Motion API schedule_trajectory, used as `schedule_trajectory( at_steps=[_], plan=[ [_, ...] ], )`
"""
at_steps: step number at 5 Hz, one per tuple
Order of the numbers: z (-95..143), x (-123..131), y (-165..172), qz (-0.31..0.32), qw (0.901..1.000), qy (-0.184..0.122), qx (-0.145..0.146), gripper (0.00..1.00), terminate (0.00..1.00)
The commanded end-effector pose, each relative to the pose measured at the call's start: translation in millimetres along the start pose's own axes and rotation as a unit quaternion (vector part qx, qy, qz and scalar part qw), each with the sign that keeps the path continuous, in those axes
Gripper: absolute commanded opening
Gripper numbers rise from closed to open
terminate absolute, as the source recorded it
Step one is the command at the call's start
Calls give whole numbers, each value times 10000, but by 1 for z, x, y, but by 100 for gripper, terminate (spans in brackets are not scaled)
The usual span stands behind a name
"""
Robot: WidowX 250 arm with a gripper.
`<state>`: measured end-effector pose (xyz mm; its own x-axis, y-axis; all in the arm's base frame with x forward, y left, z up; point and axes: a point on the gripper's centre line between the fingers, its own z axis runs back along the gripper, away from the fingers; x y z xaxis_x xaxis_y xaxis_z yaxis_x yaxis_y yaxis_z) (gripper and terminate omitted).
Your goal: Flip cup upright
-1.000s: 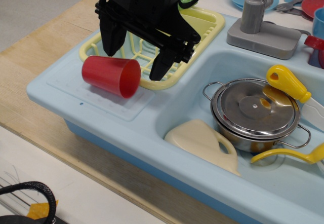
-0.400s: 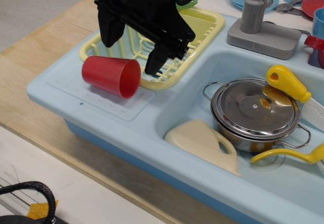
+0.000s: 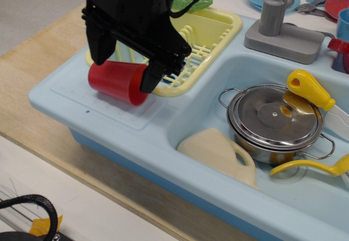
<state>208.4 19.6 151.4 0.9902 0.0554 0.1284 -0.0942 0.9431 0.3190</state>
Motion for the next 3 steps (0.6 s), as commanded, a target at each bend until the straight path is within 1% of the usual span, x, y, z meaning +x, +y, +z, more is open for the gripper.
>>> schedule_trajectory(
  at_steps=[1,2,3],
  plan=[
    [1,2,12,99,9999,-87,43,100,0],
    [-6,10,15,106,9998,-182,-10,100,0],
    [-11,11,16,118,9998,-159,-74,100,0]
  ],
)
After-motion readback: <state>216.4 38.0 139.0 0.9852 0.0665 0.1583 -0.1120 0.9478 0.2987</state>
